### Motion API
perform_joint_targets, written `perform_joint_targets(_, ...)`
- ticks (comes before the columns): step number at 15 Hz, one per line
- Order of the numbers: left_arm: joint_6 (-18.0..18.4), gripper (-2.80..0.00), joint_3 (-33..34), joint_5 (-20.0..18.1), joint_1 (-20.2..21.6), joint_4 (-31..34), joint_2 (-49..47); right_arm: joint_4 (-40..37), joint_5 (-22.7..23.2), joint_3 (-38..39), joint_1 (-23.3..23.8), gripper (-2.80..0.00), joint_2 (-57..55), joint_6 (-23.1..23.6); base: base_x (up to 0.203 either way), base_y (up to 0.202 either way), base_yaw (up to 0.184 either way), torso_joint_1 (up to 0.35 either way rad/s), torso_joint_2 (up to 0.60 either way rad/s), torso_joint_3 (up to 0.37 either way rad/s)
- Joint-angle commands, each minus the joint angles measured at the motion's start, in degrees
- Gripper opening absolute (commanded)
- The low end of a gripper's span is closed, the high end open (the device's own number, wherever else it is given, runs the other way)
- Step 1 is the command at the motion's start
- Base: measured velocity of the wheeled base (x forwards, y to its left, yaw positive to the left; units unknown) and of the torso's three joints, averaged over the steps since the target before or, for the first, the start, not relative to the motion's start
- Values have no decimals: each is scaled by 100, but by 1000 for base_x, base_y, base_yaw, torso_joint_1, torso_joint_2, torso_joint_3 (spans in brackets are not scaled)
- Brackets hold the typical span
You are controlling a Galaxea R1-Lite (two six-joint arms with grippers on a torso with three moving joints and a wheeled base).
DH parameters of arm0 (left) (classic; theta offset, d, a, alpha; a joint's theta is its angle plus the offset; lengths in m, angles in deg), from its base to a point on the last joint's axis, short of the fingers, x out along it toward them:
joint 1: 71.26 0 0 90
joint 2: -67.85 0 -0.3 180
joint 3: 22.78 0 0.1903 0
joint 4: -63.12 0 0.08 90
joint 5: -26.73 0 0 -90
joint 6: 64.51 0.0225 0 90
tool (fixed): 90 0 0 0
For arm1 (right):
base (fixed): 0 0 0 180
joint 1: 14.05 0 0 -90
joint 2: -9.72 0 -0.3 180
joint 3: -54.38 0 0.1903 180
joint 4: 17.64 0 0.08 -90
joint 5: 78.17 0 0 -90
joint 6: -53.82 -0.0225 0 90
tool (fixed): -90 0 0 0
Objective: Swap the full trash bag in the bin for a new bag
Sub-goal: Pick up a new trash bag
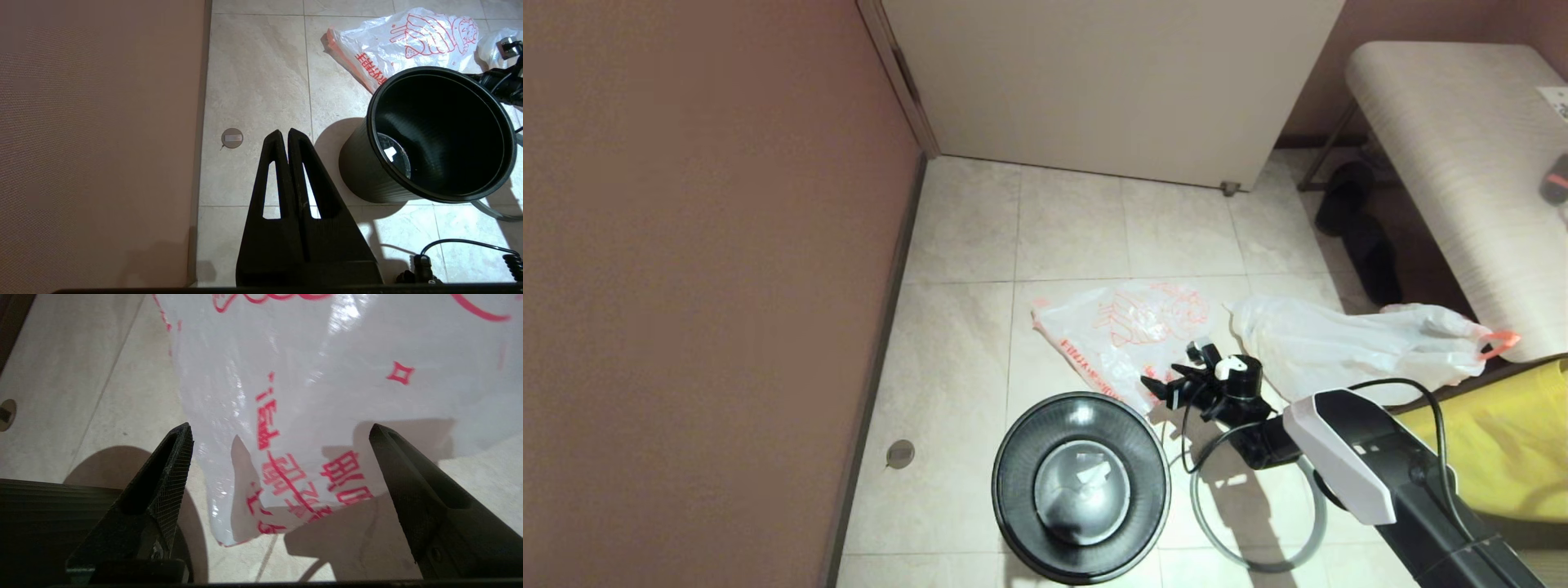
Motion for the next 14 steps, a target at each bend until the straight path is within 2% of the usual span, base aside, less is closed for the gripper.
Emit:
perform_joint_targets(1,-3,-280,0,3,2,3,-5,40,6,4,-168,0,-169,120,0,0,0,0,0,0)
perform_joint_targets(5,-3,-280,0,3,2,3,-5,-298,-41,21,-263,0,-173,252,0,0,0,0,0,0)
perform_joint_targets(8,-3,-280,0,3,2,3,-5,-1044,-120,21,-323,0,-177,712,0,0,0,0,0,0)
perform_joint_targets(14,-3,-280,0,3,2,3,-5,-1314,-133,3,-451,0,-181,769,0,0,0,0,0,0)
